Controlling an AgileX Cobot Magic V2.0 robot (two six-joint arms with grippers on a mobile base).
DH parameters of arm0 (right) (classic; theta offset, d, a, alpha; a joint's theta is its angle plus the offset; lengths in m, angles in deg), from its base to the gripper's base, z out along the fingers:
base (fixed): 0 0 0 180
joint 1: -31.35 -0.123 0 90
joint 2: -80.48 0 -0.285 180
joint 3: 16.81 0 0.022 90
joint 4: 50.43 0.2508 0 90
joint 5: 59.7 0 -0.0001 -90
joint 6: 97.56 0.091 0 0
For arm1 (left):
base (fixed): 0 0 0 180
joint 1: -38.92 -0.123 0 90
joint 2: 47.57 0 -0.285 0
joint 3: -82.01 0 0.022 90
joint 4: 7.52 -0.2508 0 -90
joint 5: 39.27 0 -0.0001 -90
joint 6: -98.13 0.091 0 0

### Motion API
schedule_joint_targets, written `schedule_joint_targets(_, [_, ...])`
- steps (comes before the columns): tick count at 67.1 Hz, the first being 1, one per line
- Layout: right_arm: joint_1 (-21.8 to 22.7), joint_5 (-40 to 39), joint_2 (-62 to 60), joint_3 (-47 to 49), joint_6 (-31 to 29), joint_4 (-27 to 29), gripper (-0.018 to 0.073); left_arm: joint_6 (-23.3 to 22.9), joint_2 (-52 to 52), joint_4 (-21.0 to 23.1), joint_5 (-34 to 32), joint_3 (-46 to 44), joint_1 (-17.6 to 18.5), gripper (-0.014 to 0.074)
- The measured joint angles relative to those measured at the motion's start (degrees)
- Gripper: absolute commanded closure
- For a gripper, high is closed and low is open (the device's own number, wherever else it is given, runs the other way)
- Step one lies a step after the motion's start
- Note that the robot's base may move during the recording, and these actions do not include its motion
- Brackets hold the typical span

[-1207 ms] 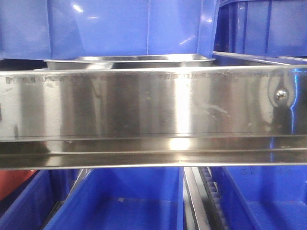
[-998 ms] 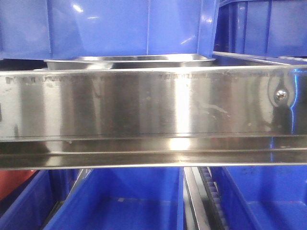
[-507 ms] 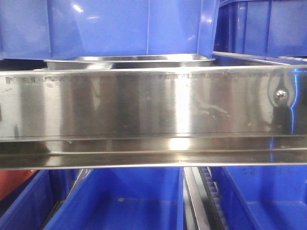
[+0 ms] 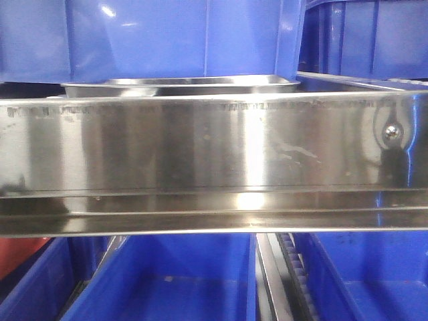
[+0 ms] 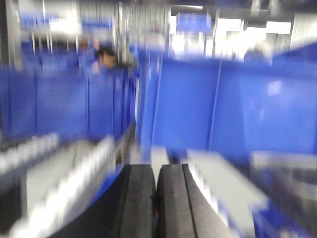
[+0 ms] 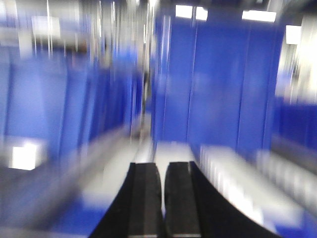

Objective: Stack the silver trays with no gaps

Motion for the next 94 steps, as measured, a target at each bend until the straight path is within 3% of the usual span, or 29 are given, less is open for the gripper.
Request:
schedule_joint_targets(8, [0.0,-13.2,-0.1,0.4,0.0,0.0,0.0574,0.0,-0.1,0.0,-11.5,0.0,0.0,0.0592])
schedule_joint_targets(13, [0.0,-14.4,-0.2,3.0,0.1,0.0,0.0574,0.0,-0.1,0.0,-14.1,-1.1,0.0,0.0592])
schedule_joint_targets(22, [0.0,-11.2,-0.2,11.6,0.4,0.0,0.0574,0.0,-0.1,0.0,-12.9,-6.5,0.0,0.0592])
schedule_joint_targets(40, [0.0,10.5,9.4,30.5,1.0,0.0,0.0574,0.0,5.0,-2.7,2.7,-21.9,0.0,0.0592])
schedule_joint_targets(64, [0.0,46.9,38.9,51.3,1.1,1.1,0.0574,0.0,32.7,-4.6,35.6,-43.5,0.0,0.0592])
schedule_joint_targets(74, [0.0,52.7,48.1,56.3,1.1,1.4,0.0574,0.0,42.6,-5.1,37.1,-47.3,0.0,0.0592])
schedule_joint_targets(94, [0.0,49.1,57.0,57.0,1.1,1.6,0.0574,0.0,55.8,-5.1,30.6,-47.8,0.0,0.0592])
